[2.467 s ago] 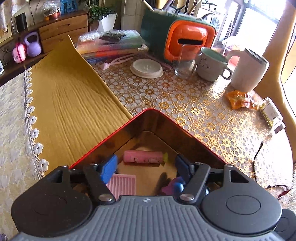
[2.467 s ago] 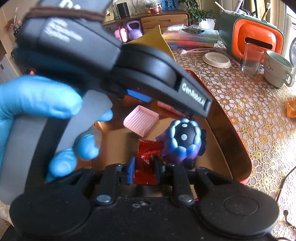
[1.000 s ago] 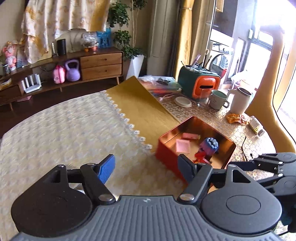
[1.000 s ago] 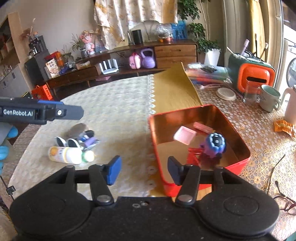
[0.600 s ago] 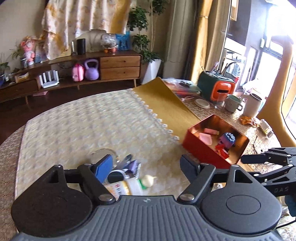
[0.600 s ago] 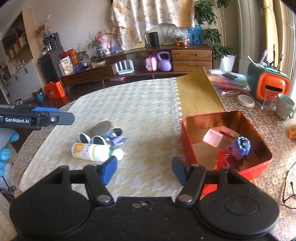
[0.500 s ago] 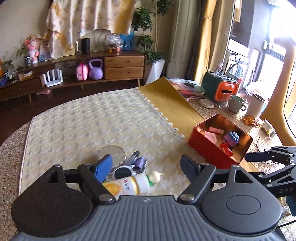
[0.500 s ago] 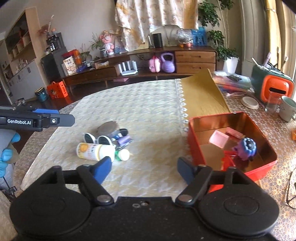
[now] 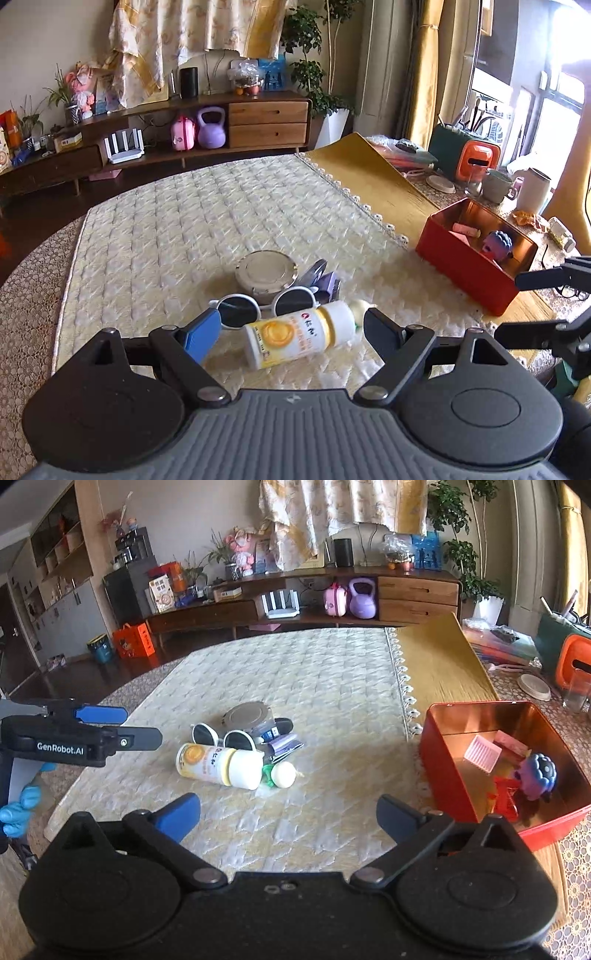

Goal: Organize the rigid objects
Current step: 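Withdraw both tools from the red box toward the remaining table items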

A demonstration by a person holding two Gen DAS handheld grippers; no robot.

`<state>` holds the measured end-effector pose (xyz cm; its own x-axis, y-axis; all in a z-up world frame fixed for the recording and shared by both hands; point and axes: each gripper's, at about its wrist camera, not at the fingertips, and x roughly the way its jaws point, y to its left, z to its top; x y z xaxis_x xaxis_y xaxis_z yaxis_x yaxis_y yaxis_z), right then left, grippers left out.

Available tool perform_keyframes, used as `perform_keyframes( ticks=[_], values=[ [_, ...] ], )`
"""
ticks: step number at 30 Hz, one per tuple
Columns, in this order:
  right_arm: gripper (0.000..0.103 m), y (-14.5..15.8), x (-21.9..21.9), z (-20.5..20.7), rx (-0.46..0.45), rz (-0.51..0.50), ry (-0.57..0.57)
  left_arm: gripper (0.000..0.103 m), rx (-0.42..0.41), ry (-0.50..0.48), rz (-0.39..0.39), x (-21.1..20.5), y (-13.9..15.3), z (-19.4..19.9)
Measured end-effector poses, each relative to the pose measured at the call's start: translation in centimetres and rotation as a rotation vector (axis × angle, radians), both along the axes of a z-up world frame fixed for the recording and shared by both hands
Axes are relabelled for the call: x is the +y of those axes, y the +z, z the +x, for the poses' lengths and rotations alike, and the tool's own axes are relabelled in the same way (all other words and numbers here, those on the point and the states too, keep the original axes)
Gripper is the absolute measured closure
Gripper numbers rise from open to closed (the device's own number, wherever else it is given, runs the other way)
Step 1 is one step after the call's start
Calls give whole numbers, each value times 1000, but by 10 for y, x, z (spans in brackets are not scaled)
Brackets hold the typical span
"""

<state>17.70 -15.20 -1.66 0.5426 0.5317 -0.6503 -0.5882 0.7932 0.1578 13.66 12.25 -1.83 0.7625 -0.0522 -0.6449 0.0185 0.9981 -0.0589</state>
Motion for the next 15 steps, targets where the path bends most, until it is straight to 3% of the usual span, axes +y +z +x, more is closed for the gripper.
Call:
perform_keyframes(
  ticks=[6,15],
  values=[
    [0,-10,13,10,8,-35,3,18,54,6,-57,14,-20,8],
    [0,-28,26,30,40,-81,35,18,61,-87,-76,23,-44,21]
  ],
)
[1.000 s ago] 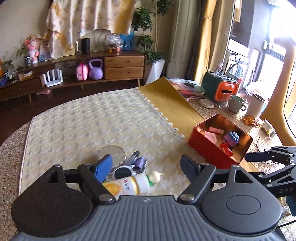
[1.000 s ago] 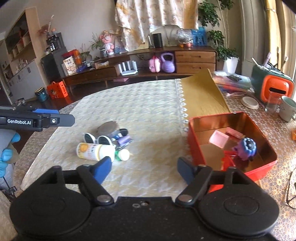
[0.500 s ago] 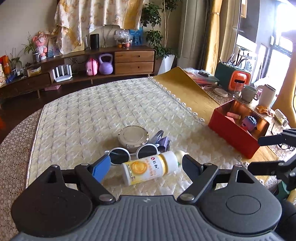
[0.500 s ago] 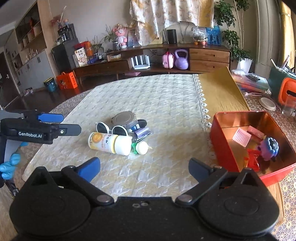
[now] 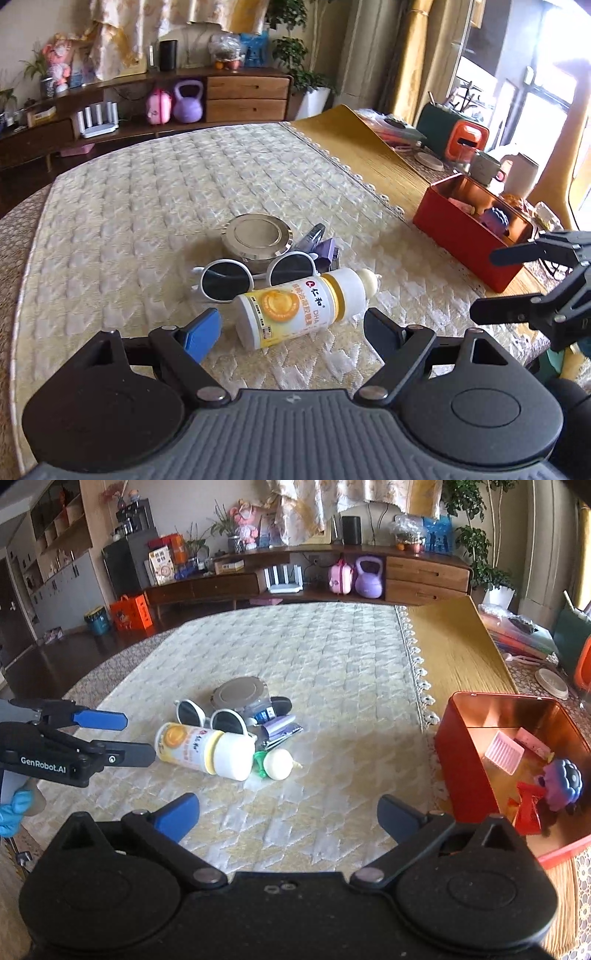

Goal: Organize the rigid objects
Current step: 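Withdraw both tools from the red box toward the remaining table items, then grasp the white-yellow supplement bottle with the left tool while the right tool grasps the white egg-shaped ball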

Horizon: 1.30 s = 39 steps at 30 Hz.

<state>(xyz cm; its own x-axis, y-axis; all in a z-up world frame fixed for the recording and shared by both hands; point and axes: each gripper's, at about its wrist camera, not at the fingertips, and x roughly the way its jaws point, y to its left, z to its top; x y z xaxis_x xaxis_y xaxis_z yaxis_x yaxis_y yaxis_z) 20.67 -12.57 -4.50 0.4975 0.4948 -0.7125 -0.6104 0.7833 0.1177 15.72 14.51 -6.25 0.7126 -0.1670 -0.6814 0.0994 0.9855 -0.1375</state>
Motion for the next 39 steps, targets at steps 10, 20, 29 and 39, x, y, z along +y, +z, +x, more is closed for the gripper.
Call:
perform_keyframes(
  ticks=[10,20,29,39],
  values=[
    [0,-12,10,26,41,-31,23,18,-30,-112,-4,11,-20,27],
    [0,-23,15,42,66,-52,36,18,1,-295,-6,8,-24,53],
    [10,-30,28,58,61,-72,72,18,3,-341,29,1,-37,60],
    [33,-46,49,70,70,-80,152,18,-12,-374,28,-2,-39,43]
  ],
)
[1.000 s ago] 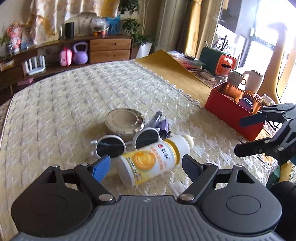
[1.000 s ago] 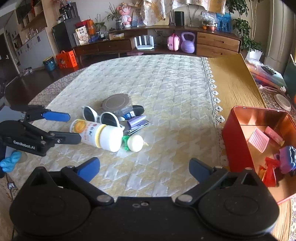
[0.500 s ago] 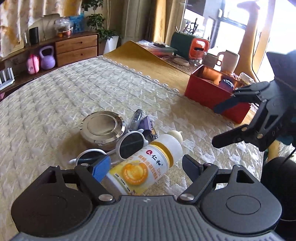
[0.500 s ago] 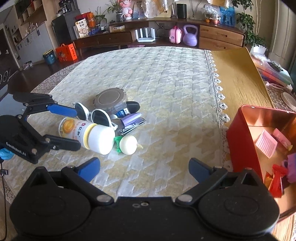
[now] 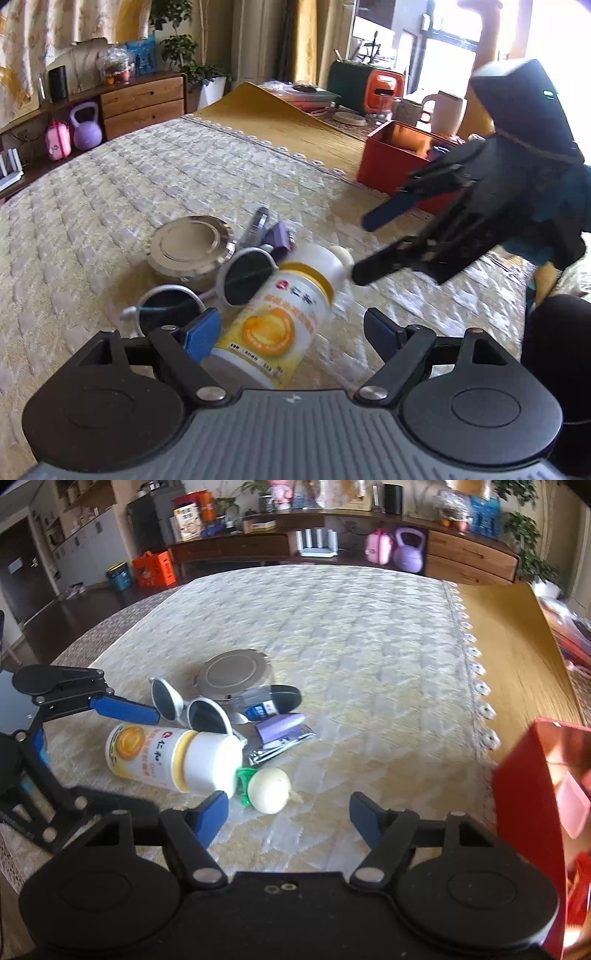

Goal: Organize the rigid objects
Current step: 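Grasp the white-yellow supplement bottle with the left tool while the right tool grasps the white egg-shaped ball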

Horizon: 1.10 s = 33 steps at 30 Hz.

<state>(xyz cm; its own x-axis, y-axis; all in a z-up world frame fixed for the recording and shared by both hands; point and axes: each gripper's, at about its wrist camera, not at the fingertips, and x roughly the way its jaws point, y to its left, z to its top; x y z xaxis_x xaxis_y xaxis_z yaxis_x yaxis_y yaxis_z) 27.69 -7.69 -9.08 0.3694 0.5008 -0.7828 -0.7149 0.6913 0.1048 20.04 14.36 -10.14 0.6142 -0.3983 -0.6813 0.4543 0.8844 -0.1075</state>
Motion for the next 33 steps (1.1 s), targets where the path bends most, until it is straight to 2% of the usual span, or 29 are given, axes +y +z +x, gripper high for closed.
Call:
perform_keyframes(
  ticks=[4,9,14,16,20,22,26,33],
  values=[
    [38,-5,9,2,-16,-23,51,18,10,-20,-4,-4,-2,-5],
    [45,-9,14,6,-10,-28,90,18,19,1,25,-12,-11,0],
    [46,-12,14,5,-16,-18,90,19,13,19,55,-19,-16,4],
    [48,-13,14,5,-21,-17,93,29,12,31,77,-22,-18,4],
    [50,-13,17,5,-37,-29,111,43,18,73,85,-21,-17,5],
    [50,-12,19,5,-56,-42,118,55,18,95,87,-20,-16,4],
    [50,-14,22,6,-62,-46,129,55,18,121,92,-21,-15,2],
    [71,-13,18,-3,-65,-29,141,55,25,163,100,-27,-15,1]
  ],
)
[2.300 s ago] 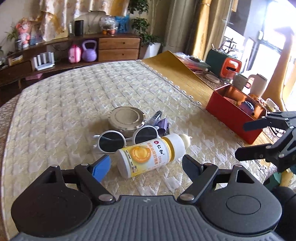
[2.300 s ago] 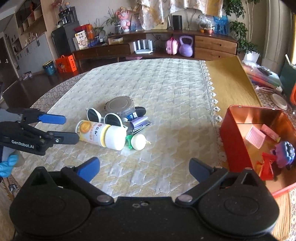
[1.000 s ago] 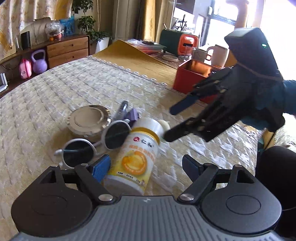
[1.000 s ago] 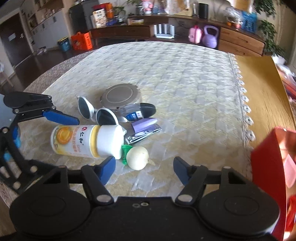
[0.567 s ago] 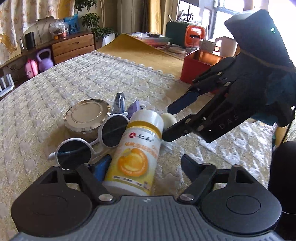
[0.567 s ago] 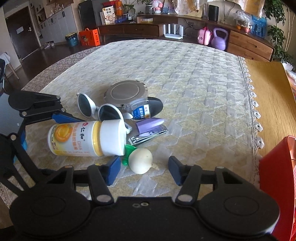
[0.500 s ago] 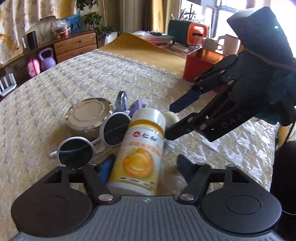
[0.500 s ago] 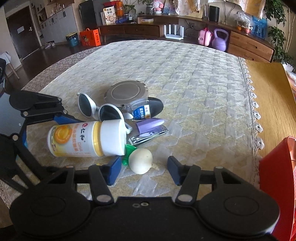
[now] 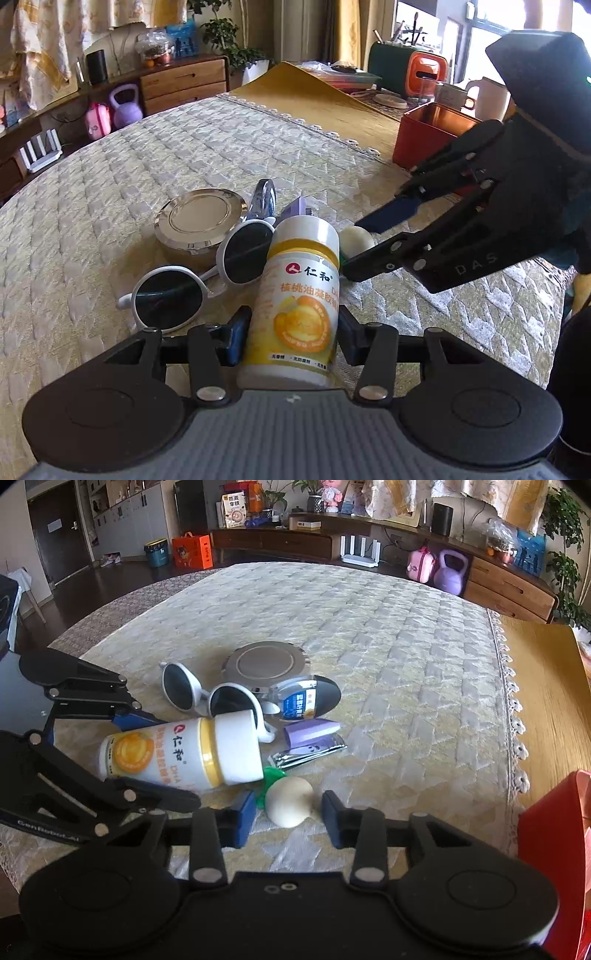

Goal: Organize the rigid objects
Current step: 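Grasp the white-yellow supplement bottle with the left tool while the right tool grasps the white egg-shaped ball, then carry the bottle and the white ball over the red tin box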

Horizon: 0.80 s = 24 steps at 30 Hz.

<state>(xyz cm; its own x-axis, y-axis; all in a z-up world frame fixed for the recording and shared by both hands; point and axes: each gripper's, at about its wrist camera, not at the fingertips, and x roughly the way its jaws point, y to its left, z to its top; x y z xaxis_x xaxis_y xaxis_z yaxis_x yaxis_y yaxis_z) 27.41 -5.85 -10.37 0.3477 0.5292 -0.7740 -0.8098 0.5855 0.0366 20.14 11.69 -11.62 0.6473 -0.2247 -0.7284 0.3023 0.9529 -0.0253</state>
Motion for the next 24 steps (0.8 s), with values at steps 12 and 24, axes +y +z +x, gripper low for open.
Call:
perform_keyframes(
  ticks=[12,24],
  values=[
    [75,13,-27,-27,-8,62,-99,58,34,92,-2,-12,7,-10],
    [85,49,-80,-57,-40,117,-208,59,38,159,3,-33,36,-21]
  ],
)
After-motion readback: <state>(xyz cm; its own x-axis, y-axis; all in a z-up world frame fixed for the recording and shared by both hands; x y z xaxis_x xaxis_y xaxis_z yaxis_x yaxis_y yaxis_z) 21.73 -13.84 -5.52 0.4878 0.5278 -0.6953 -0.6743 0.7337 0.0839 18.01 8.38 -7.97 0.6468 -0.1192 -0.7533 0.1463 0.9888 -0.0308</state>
